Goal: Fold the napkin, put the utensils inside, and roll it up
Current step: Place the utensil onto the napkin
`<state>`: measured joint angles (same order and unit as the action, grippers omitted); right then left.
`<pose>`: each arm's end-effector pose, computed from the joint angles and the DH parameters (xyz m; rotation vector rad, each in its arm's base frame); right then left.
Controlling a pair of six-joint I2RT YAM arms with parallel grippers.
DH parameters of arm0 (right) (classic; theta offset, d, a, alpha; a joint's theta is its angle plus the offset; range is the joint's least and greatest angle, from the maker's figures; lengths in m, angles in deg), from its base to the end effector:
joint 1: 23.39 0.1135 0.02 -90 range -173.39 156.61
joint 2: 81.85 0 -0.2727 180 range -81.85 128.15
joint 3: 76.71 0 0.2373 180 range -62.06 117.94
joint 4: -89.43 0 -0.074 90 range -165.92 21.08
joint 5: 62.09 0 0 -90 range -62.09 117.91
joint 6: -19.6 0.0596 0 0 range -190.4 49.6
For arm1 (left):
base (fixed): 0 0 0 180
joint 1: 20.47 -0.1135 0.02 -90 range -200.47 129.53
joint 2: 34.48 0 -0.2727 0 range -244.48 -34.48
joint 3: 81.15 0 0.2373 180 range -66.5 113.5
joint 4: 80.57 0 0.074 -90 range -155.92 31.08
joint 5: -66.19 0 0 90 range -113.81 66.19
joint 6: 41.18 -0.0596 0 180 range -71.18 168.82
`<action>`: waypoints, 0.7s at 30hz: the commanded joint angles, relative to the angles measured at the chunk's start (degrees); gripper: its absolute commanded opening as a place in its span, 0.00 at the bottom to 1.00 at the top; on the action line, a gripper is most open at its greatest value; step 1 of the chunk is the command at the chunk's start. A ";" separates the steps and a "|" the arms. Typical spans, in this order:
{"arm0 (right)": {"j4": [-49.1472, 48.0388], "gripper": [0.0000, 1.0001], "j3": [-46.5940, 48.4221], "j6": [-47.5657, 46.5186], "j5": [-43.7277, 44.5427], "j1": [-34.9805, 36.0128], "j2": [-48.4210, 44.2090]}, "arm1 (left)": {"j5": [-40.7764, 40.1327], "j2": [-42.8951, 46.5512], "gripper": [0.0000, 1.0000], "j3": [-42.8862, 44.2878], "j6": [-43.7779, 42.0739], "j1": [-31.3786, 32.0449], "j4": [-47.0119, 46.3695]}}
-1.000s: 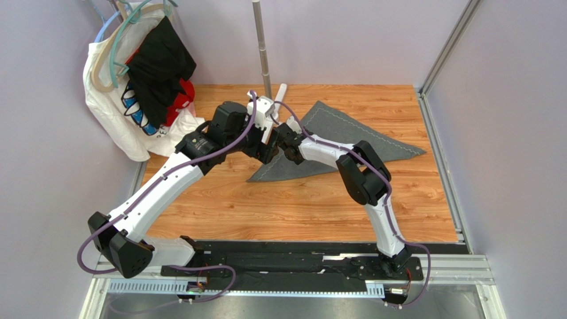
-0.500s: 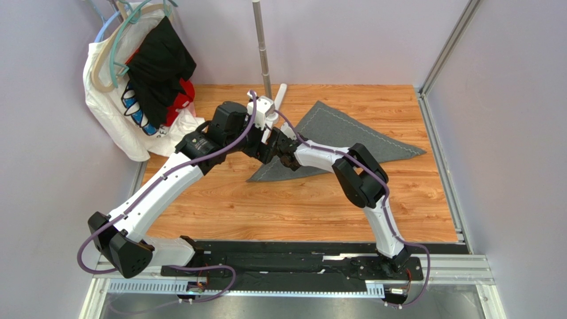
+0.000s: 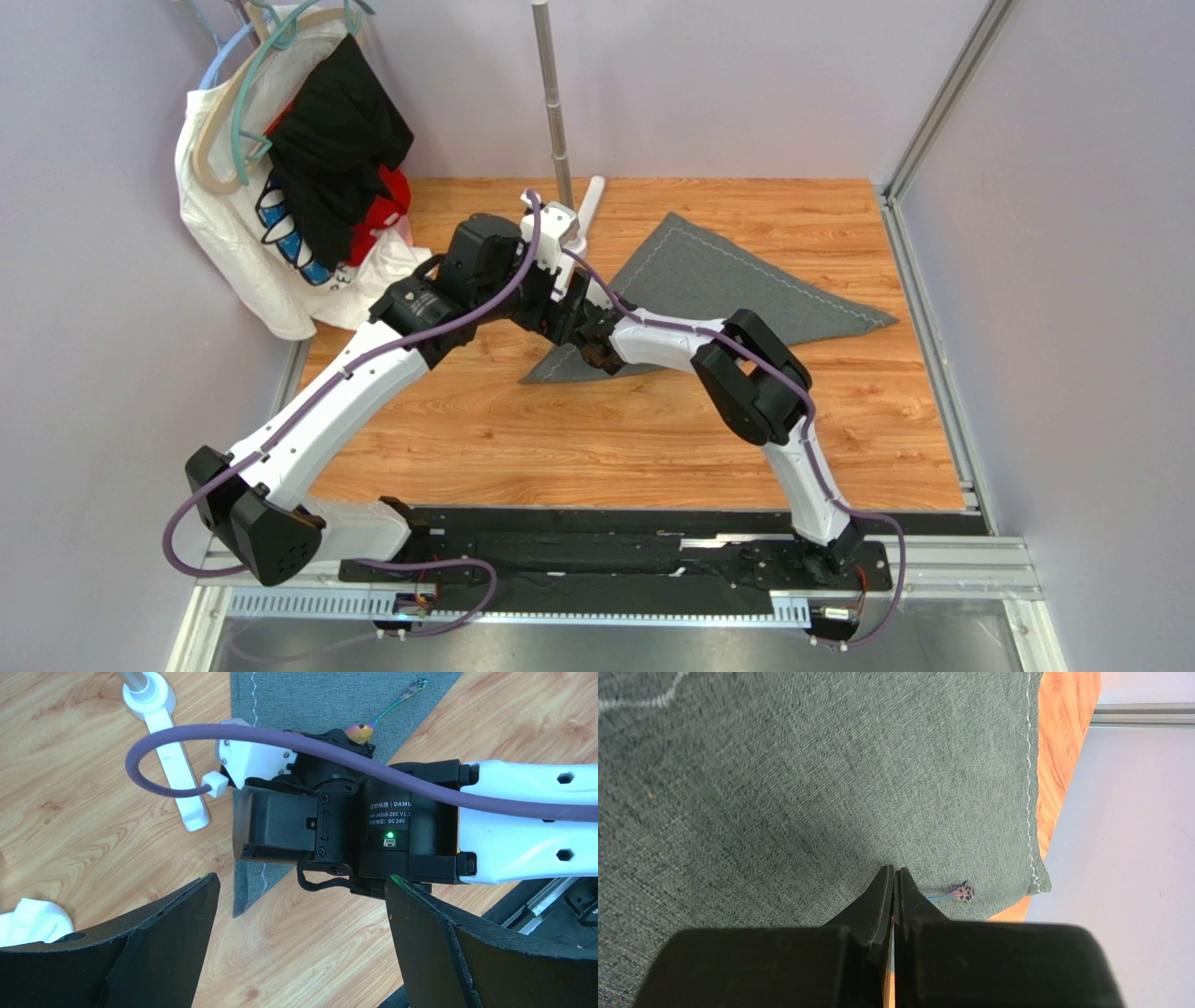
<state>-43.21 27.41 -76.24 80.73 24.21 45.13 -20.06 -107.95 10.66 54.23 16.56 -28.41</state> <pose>0.3317 0.2929 0.1356 -0.8720 2.1833 -0.9413 0.2200 -0.1709 0.3753 0.6369 2.1080 -0.4925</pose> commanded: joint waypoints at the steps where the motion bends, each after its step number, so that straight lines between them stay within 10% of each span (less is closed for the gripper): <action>1: -0.80 0.00 -1.14 0.57 1.67 0.92 -1.56 | -0.58 0.26 0.97 0.35 -1.02 0.14 -0.25; 16: -0.28 0.00 -4.04 2.15 1.76 1.19 -3.49 | -0.85 -1.14 0.97 0.70 -0.93 0.14 0.27; 21: 0.60 0.15 -4.83 4.34 0.62 1.36 -5.42 | -1.29 -1.15 0.97 0.88 -0.75 0.14 0.36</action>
<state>-42.97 23.23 -74.84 80.86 24.97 44.54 -20.19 -109.24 10.66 54.23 16.56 -28.25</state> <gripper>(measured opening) 0.082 0.968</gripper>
